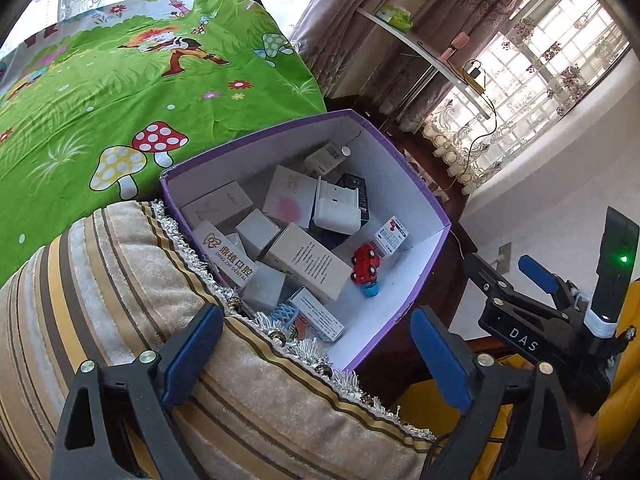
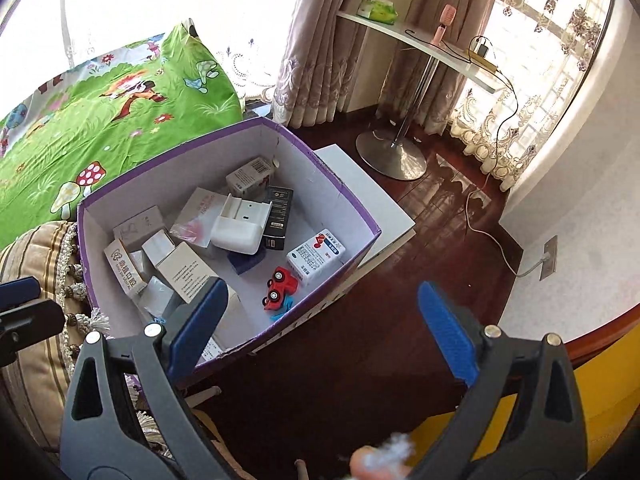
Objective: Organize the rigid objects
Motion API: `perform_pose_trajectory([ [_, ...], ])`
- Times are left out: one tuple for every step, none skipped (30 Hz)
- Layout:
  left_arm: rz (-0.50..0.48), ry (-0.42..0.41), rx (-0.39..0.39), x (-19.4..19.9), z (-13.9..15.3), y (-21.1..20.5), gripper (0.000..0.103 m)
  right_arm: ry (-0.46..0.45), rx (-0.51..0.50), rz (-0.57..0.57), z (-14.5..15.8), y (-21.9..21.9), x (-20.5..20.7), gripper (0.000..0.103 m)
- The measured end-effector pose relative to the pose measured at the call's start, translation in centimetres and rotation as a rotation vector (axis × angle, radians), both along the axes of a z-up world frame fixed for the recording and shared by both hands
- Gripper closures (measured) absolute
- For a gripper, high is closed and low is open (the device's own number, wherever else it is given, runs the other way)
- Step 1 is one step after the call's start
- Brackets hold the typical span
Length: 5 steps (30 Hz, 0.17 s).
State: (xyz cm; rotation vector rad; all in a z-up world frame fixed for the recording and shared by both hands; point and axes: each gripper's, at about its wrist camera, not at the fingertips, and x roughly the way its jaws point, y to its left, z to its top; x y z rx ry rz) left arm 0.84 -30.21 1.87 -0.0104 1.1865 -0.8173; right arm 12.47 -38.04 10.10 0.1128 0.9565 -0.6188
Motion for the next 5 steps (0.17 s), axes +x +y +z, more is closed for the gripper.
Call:
perform_pose_trajectory([
  [0.000,-0.024,0.006,-0.2,0.0,-0.2,0.006,-0.005,0.003,0.000,-0.7,-0.8,-1.2,0.006],
  [0.000,-0.043,0.023,-0.3,-0.1,-0.4,0.006,-0.007,0.005,0.002,-1.7,-1.8,-2.9,0.006],
  [-0.002,-0.053,0.035,-0.3,-0.2,-0.6,0.006,-0.009,0.007,0.009,-2.2,-2.4,-4.3,0.006],
  [0.000,-0.058,0.042,-0.3,-0.3,-0.7,0.006,-0.008,0.006,0.012,-2.3,-2.4,-4.1,0.006],
  [0.006,-0.057,0.044,-0.3,-0.3,-0.7,0.006,-0.007,0.005,0.014,-2.7,-2.6,-4.8,0.006],
])
